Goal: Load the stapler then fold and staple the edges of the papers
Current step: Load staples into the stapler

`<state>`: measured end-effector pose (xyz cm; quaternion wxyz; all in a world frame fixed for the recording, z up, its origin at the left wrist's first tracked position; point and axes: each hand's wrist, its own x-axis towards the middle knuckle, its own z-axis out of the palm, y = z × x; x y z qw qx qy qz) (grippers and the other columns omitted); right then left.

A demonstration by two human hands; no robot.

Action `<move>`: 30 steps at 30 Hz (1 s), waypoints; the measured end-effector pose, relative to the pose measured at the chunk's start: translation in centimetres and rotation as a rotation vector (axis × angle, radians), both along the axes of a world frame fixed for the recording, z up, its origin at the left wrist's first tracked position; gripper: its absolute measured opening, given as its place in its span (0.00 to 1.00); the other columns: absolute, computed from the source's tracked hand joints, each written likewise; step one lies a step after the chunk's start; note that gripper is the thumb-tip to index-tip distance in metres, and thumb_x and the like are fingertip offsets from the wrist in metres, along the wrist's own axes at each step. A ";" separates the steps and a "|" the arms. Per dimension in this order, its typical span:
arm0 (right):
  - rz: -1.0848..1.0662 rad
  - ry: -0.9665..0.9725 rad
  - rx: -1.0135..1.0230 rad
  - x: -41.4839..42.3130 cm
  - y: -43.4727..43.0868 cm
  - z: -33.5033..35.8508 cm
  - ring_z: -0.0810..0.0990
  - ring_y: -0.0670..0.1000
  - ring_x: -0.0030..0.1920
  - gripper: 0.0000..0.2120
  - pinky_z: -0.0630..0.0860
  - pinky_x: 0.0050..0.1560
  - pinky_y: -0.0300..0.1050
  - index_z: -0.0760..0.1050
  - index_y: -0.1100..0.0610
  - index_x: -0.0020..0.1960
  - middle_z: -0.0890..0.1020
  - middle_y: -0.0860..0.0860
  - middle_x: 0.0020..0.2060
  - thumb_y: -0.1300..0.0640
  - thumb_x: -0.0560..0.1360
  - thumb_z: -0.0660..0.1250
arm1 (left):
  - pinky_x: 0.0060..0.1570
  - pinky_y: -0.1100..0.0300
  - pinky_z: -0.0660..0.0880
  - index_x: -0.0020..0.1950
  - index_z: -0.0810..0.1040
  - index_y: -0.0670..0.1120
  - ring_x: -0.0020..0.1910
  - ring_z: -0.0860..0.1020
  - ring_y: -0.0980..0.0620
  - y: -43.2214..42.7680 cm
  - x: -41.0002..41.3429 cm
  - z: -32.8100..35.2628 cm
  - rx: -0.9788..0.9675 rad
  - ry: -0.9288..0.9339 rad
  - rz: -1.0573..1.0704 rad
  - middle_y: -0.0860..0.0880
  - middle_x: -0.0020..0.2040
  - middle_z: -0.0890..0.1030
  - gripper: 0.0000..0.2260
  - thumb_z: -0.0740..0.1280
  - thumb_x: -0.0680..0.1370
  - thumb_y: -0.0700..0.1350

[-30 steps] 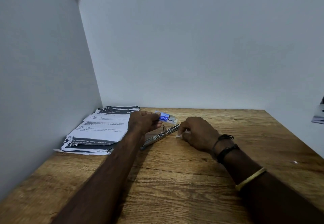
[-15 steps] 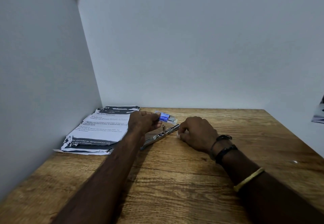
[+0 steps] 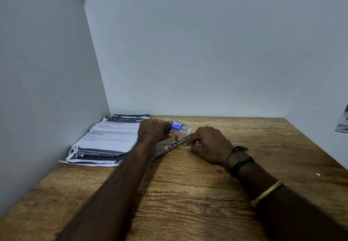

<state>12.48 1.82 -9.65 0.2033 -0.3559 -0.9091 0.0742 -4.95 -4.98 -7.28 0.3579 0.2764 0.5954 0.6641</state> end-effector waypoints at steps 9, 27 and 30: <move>-0.019 0.170 -0.020 0.2 0.1 -0.2 0.82 0.48 0.42 0.02 0.78 0.43 0.46 0.83 0.49 0.44 0.85 0.45 0.38 0.55 0.73 0.72 | 0.36 0.59 0.83 0.56 0.79 0.27 0.35 0.81 0.45 -0.1 -0.1 0.0 0.010 0.002 -0.008 0.34 0.41 0.82 0.13 0.72 0.76 0.34; -0.009 0.666 -0.062 0.4 0.4 1.0 0.83 0.40 0.33 0.03 0.76 0.36 0.29 0.87 0.52 0.45 0.84 0.42 0.31 0.58 0.72 0.76 | 0.35 0.60 0.84 0.37 0.78 0.38 0.33 0.82 0.47 -0.1 0.1 -0.2 -0.009 0.067 -0.034 0.38 0.36 0.83 0.09 0.74 0.75 0.35; 0.010 0.599 -0.002 0.3 0.3 0.9 0.82 0.40 0.34 0.03 0.75 0.38 0.29 0.87 0.52 0.44 0.84 0.41 0.33 0.58 0.71 0.77 | 0.37 0.59 0.84 0.35 0.77 0.39 0.32 0.83 0.48 0.0 0.2 -0.3 0.001 0.070 -0.062 0.38 0.35 0.83 0.10 0.74 0.75 0.35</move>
